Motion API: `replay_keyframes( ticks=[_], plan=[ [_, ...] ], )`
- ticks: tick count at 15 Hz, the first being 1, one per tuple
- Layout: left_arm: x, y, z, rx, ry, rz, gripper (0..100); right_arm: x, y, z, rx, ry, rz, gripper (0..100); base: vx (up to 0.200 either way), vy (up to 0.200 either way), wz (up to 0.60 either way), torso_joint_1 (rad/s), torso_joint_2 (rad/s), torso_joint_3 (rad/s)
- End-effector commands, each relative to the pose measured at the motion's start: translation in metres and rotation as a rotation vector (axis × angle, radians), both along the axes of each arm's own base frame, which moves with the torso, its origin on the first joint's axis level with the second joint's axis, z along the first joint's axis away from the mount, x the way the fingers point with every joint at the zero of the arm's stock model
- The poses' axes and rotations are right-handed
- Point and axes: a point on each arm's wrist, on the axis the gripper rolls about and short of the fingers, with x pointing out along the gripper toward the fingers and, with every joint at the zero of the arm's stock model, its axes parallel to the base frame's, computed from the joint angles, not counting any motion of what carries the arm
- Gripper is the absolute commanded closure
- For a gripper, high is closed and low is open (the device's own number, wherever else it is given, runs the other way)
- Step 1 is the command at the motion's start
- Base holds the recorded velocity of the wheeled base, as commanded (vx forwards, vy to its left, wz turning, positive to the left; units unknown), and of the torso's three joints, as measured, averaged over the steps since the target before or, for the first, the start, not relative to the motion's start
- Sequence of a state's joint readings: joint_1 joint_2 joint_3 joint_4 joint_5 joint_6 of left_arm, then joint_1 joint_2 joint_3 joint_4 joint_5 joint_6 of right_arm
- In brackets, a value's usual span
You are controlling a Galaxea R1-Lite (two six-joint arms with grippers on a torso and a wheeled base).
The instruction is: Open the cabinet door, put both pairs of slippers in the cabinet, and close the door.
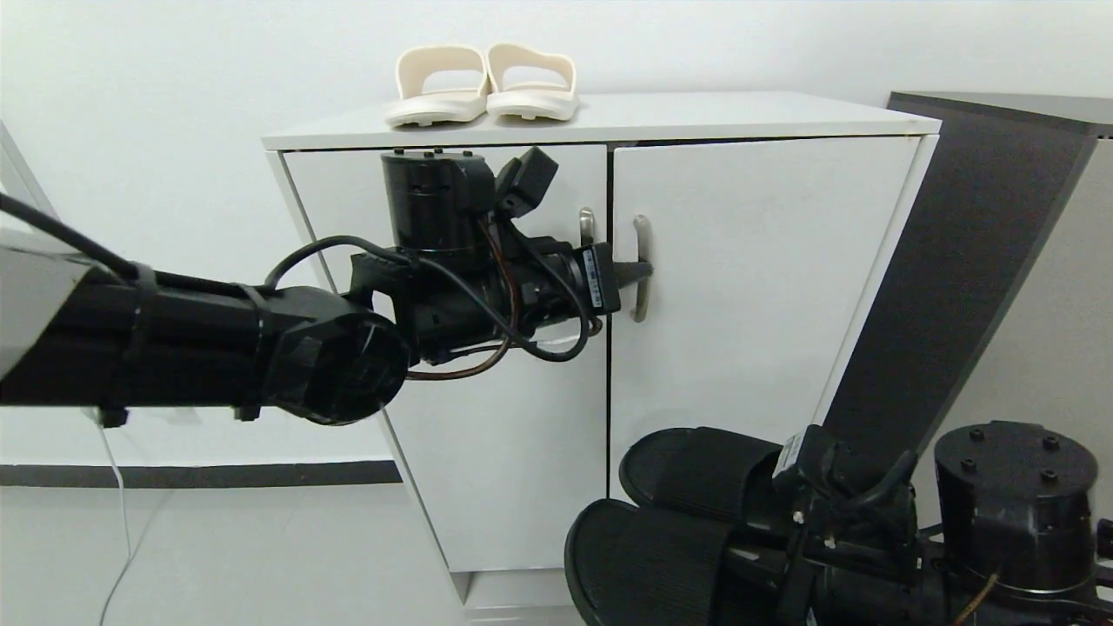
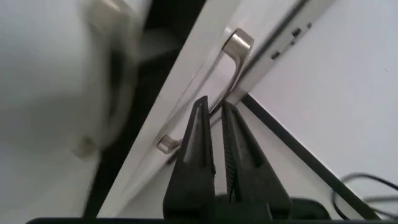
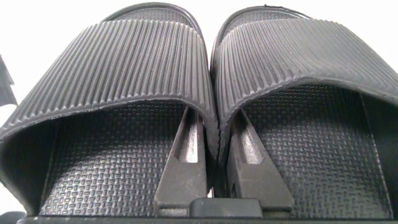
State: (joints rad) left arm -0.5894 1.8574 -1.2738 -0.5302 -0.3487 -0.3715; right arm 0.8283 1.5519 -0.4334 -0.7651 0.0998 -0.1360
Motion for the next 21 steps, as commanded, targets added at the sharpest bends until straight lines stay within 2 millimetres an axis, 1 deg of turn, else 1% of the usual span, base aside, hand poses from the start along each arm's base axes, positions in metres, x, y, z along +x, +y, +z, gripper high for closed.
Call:
replay_keyframes(
  ticks=[1,4,5,7,8,11,12,13,16,18,19,21],
  plan=[
    [-0.032,0.013,0.012,-0.007,-0.015,-0.021,100,-0.007,0.000,0.001,0.005,-0.002,0.022,100,0.000,0.000,0.00,0.000,0.00,0.000],
    [-0.056,0.020,0.017,-0.019,-0.033,-0.042,100,-0.012,0.000,0.000,0.002,0.001,0.041,100,0.000,0.000,0.00,0.000,0.00,0.000],
    [-0.068,0.025,0.021,-0.025,-0.040,-0.053,100,-0.012,0.000,-0.001,-0.003,0.005,0.041,100,0.000,0.000,0.00,0.000,0.00,0.000],
    [-0.076,0.032,0.025,-0.032,-0.048,-0.053,100,-0.014,-0.002,-0.003,-0.007,0.007,0.044,100,0.000,0.000,0.00,0.000,0.00,0.000],
    [-0.074,0.032,0.025,-0.035,-0.045,-0.047,100,-0.016,-0.002,-0.002,-0.007,0.005,0.053,100,0.000,0.000,0.00,0.000,0.00,0.000],
    [-0.053,0.034,0.015,-0.019,-0.023,-0.010,100,-0.021,-0.003,-0.002,-0.005,0.002,0.068,100,0.000,0.000,0.00,0.000,0.00,0.000],
    [-0.034,0.029,0.010,-0.013,-0.009,0.009,100,-0.025,-0.003,-0.003,-0.007,0.004,0.081,100,0.000,0.000,0.00,0.000,0.00,0.000],
    [-0.023,0.023,0.005,-0.008,-0.004,0.012,100,-0.027,-0.003,-0.005,-0.014,0.008,0.089,100,0.000,0.000,0.00,0.000,0.00,0.000],
    [0.001,0.006,-0.007,0.003,0.009,0.012,100,-0.029,-0.003,-0.006,-0.019,0.012,0.095,100,0.000,0.000,0.00,0.000,0.00,0.000],
    [0.008,-0.002,-0.011,0.004,0.011,0.006,100,-0.029,-0.003,-0.007,-0.020,0.012,0.094,100,0.000,0.000,0.00,0.000,0.00,0.000],
    [0.006,-0.003,-0.011,0.005,0.013,0.001,100,-0.028,-0.003,-0.007,-0.023,0.014,0.094,100,0.000,0.000,0.00,0.000,0.00,0.000],
    [0.000,-0.008,-0.012,0.014,0.010,-0.013,100,-0.028,-0.002,-0.008,-0.025,0.016,0.095,100,-0.200,0.000,0.00,0.002,0.00,-0.002]
  ],
)
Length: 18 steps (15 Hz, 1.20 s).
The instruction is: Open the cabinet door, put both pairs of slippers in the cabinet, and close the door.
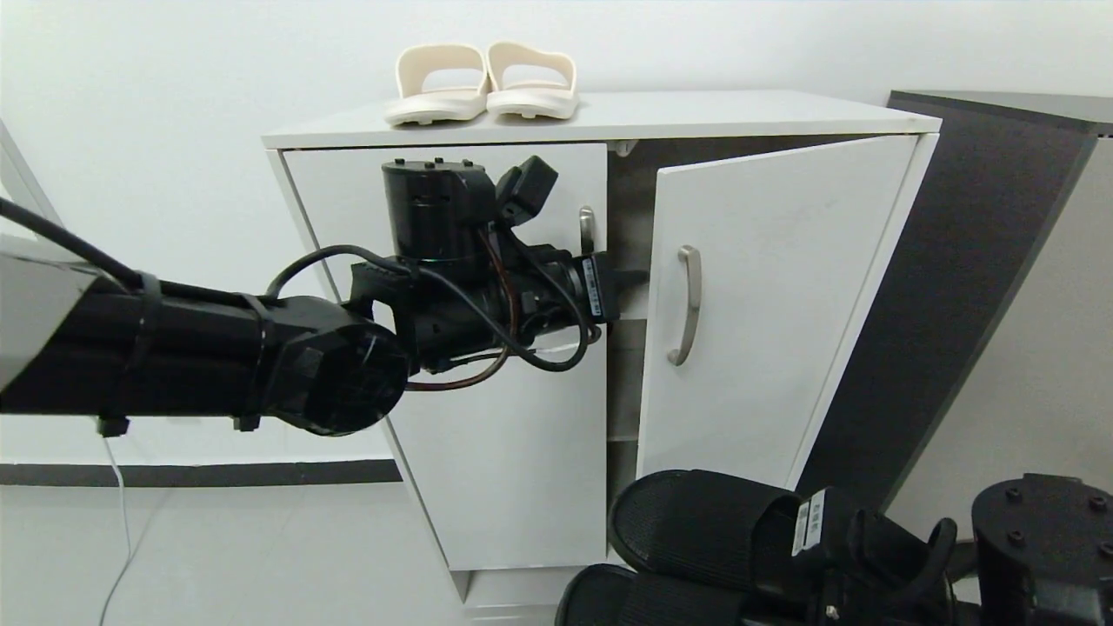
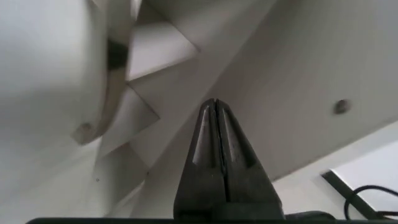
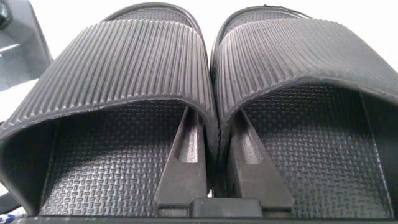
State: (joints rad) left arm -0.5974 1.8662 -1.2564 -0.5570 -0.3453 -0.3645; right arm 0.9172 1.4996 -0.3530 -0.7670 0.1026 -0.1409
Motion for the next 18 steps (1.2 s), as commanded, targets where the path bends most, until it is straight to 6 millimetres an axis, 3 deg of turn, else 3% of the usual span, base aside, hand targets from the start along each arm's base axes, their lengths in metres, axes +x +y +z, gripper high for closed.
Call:
replay_keyframes(
  ticks=[1,4,7,10,12,13,14,15,18],
  plan=[
    [-0.012,-0.008,-0.005,0.013,0.001,-0.036,100,0.001,0.001,-0.001,-0.004,0.003,0.000,100,-0.200,0.000,0.00,0.007,0.00,0.002],
    [-0.053,-0.023,0.002,0.011,-0.041,-0.142,100,0.001,0.001,-0.002,-0.006,0.006,0.000,100,-0.200,0.000,0.00,-0.001,0.00,0.004],
    [-0.062,-0.024,0.010,-0.003,-0.060,-0.160,100,0.001,0.002,-0.002,-0.006,0.010,0.000,100,-0.200,0.000,0.00,-0.001,0.00,0.004],
    [-0.060,-0.005,0.010,-0.004,-0.066,-0.114,100,0.003,0.002,-0.001,-0.003,0.009,-0.010,100,0.000,0.000,0.00,0.000,0.00,0.000],
    [-0.076,0.018,0.018,-0.029,-0.101,-0.085,100,0.010,0.003,-0.001,0.000,0.011,-0.034,100,0.000,0.000,0.00,0.000,0.00,0.000],
    [-0.076,0.018,0.018,-0.029,-0.101,-0.085,100,0.010,0.003,-0.001,0.000,0.011,-0.034,100,0.000,0.000,0.00,0.000,0.00,0.000],
    [-0.115,0.054,0.028,-0.053,-0.137,-0.023,100,0.019,0.002,-0.001,0.000,0.013,-0.067,100,0.000,0.000,0.00,0.000,0.00,0.000],
    [-0.139,0.074,0.027,-0.061,-0.149,-0.004,100,0.021,0.003,-0.002,0.007,0.022,-0.078,100,0.000,0.000,0.00,0.000,0.00,0.000],
    [-0.206,0.131,0.008,-0.017,-0.167,0.091,100,0.024,0.004,-0.002,0.030,0.019,-0.088,100,0.000,0.000,0.00,0.000,0.00,0.000]
  ],
)
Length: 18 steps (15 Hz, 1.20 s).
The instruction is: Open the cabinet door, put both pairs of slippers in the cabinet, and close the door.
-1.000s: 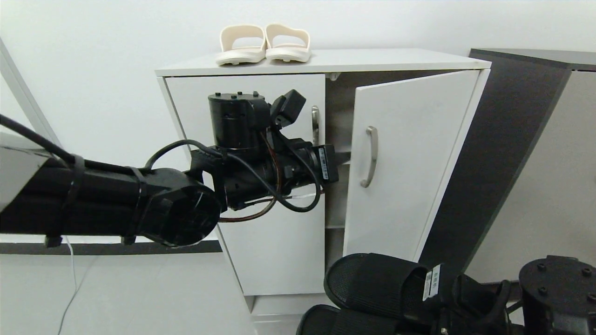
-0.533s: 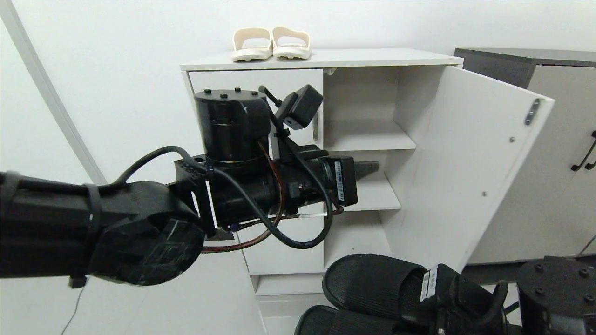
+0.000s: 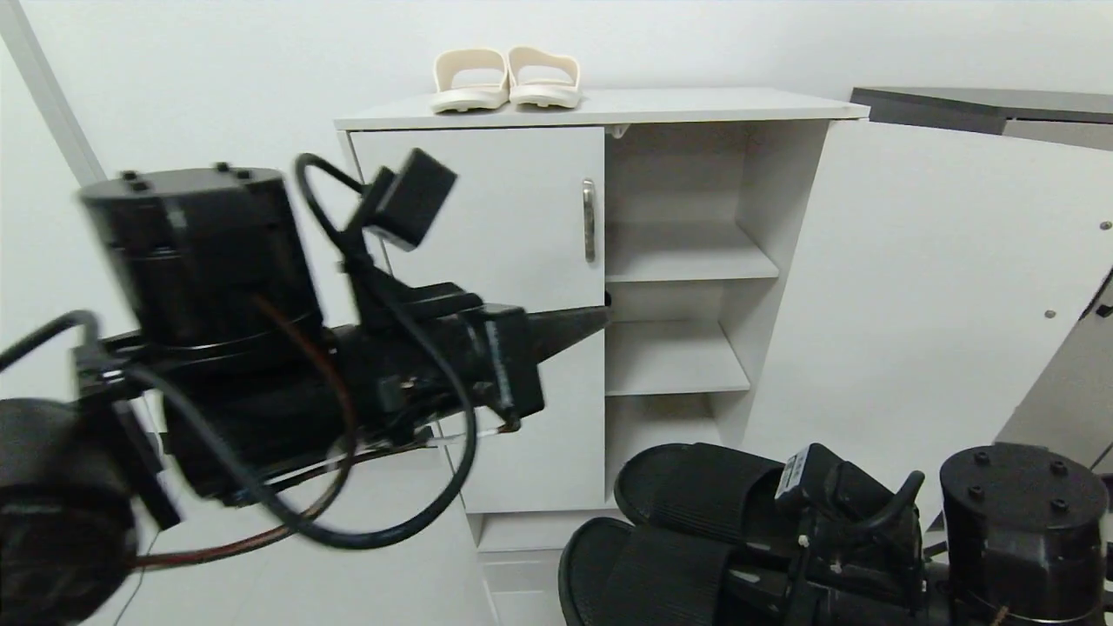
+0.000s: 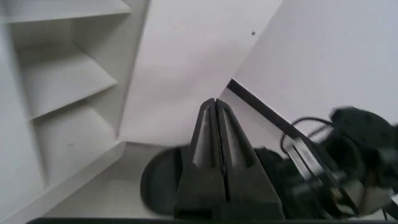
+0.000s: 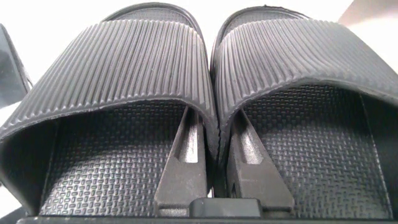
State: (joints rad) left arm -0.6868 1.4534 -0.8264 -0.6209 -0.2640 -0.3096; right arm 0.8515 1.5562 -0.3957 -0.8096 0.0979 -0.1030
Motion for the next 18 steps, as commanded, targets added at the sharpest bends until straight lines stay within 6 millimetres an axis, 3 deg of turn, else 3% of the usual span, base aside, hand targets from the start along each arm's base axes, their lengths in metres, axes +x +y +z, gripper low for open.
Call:
replay_keyframes(
  ticks=[1,4,7,15,18],
  plan=[
    [-0.114,0.099,-0.012,0.010,-0.104,0.153,100,0.004,0.001,-0.004,-0.009,0.009,-0.011,100,0.000,0.000,0.00,0.000,0.00,0.000],
    [-0.166,0.149,-0.025,0.092,-0.133,0.369,100,0.006,0.001,-0.005,-0.008,0.008,-0.017,100,0.000,0.000,0.00,0.000,0.00,0.000],
    [-0.201,0.167,-0.045,0.124,-0.122,0.559,100,0.007,0.001,-0.006,-0.009,0.009,-0.018,100,0.000,0.000,0.00,0.000,0.00,0.000],
    [-0.221,0.169,-0.143,0.281,-0.112,0.986,100,0.025,0.005,-0.007,0.019,0.006,-0.097,100,0.000,0.000,0.00,0.000,0.00,0.000],
    [-0.222,0.167,-0.165,0.304,-0.149,1.058,100,0.030,0.010,-0.011,0.023,0.005,-0.132,100,0.000,0.000,0.00,0.000,0.00,0.000]
  ],
)
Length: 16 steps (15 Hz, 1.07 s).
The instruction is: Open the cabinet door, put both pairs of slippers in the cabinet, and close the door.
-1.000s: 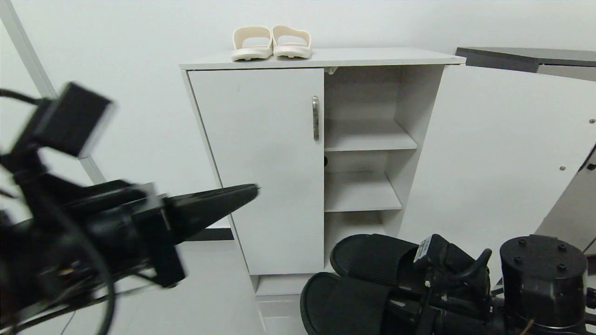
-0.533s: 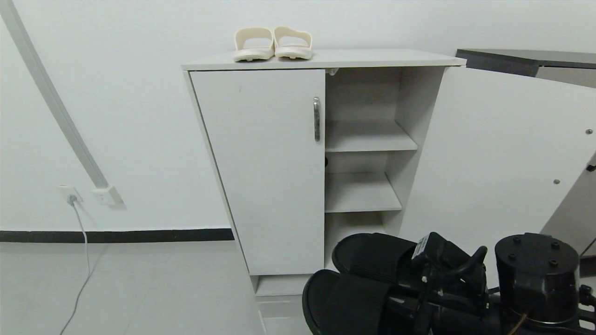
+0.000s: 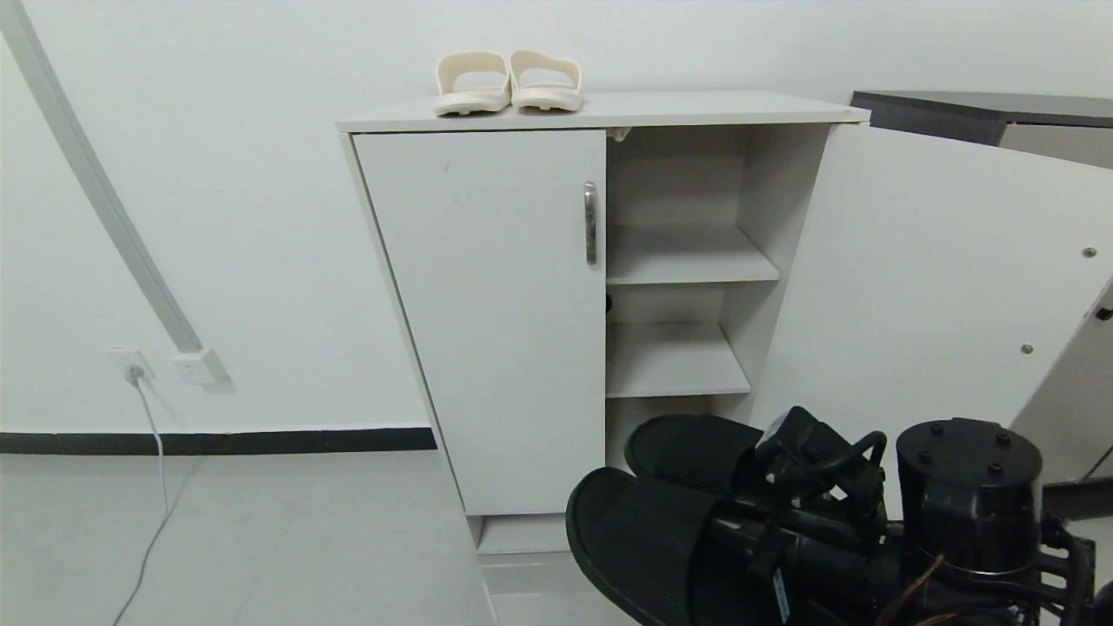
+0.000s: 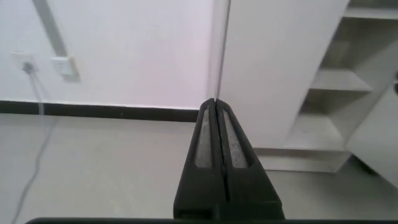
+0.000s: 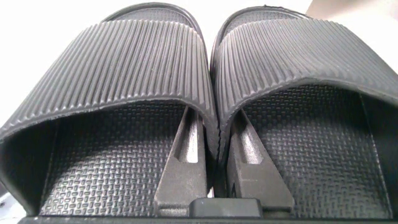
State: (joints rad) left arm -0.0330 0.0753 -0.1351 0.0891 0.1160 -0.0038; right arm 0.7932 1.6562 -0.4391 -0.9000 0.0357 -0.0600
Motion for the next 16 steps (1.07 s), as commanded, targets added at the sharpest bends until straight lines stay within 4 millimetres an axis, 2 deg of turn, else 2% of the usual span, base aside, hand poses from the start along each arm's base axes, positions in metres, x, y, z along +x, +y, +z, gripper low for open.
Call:
replay_keyframes(
  ticks=[1,3,4,6,8,12,14,16],
  plan=[
    [0.000,-0.001,-0.020,0.020,-0.036,0.033,100,0.004,0.004,-0.007,-0.013,0.013,0.001,100,0.000,0.000,0.00,0.000,0.00,0.000],
    [0.004,-0.001,-0.027,0.018,-0.057,0.018,100,0.005,0.006,-0.010,-0.020,0.016,-0.005,100,0.000,0.000,0.00,0.000,0.00,0.000],
    [0.004,-0.002,-0.031,0.029,-0.010,-0.005,100,0.005,0.007,-0.010,-0.019,0.012,-0.009,100,0.000,0.000,0.00,0.000,0.00,0.000],
    [0.004,-0.004,-0.030,0.047,-0.026,-0.096,100,0.005,0.009,-0.011,-0.019,0.008,-0.013,100,0.000,0.000,0.00,0.000,0.00,0.000],
    [0.004,-0.004,-0.030,0.060,-0.024,-0.099,100,0.009,0.012,-0.011,-0.016,-0.007,-0.039,100,0.000,0.000,0.00,0.000,0.00,0.000],
    [0.004,-0.004,-0.030,0.043,-0.025,-0.097,100,0.029,0.028,-0.013,0.054,-0.027,-0.299,100,0.000,0.000,0.00,0.000,0.00,0.000],
    [0.004,-0.004,-0.030,0.040,-0.025,-0.096,100,0.035,0.040,-0.020,0.083,-0.013,-0.446,100,0.000,0.000,0.00,0.000,0.00,0.000],
    [0.004,-0.004,-0.030,0.038,-0.025,-0.096,100,0.055,0.060,-0.028,0.102,-0.048,-0.623,100,0.000,0.000,0.00,0.000,0.00,0.000]
  ],
)
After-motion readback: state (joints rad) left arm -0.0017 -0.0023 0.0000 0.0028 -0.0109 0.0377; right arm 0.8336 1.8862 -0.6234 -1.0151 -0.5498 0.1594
